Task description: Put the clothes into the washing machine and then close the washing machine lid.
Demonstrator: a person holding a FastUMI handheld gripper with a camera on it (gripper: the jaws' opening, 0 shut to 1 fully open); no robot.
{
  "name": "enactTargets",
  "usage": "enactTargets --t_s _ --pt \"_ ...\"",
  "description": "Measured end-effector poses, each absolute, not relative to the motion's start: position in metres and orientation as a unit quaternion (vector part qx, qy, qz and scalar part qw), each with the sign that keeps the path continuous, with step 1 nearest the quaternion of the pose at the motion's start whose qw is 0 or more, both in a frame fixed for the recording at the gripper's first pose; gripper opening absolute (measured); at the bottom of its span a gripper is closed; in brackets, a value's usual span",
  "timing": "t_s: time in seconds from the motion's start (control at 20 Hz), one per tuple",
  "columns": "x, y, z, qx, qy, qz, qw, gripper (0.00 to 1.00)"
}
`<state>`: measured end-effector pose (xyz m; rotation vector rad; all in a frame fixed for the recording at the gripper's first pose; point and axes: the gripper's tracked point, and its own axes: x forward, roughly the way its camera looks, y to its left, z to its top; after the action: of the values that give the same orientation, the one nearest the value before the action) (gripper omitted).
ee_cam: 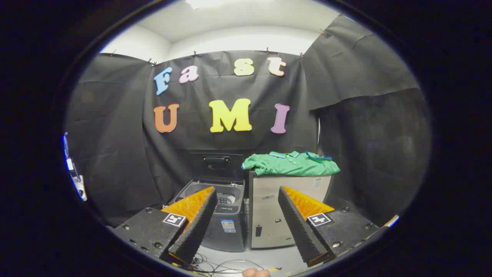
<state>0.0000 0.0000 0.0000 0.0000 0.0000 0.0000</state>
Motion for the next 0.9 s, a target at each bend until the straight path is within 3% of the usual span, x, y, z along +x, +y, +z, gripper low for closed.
enactTargets --t_s 0.9 --pt "-0.0005 -0.0028 0.0049 0.009 -0.008 -0.007 1.0 1.0"
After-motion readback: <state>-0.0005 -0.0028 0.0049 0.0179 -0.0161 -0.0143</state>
